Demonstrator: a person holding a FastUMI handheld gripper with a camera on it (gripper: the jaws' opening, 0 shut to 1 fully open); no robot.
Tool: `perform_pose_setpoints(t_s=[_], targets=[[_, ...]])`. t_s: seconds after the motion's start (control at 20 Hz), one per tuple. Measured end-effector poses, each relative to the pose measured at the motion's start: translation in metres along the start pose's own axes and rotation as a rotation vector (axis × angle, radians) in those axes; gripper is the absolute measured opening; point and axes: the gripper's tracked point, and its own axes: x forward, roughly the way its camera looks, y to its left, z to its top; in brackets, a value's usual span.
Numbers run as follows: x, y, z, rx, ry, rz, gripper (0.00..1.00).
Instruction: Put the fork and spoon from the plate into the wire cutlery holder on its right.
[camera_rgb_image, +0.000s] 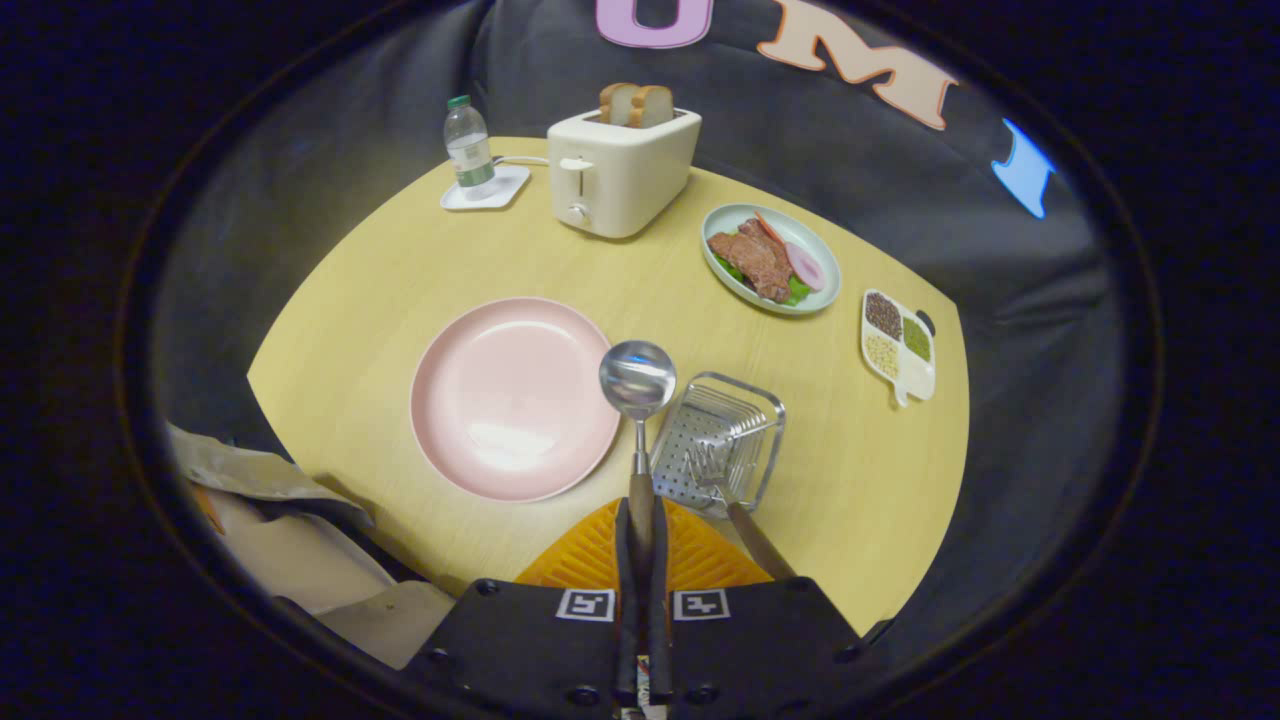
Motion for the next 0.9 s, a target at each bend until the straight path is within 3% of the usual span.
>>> perform_pose_setpoints(t_s=[0.25, 0.9], targets=[[-0.002, -0.031, -0.019, 0.034, 0.078, -0.018, 0.08], [0.013, -0.026, -0.024, 0.205, 0.206, 0.052, 0.11]])
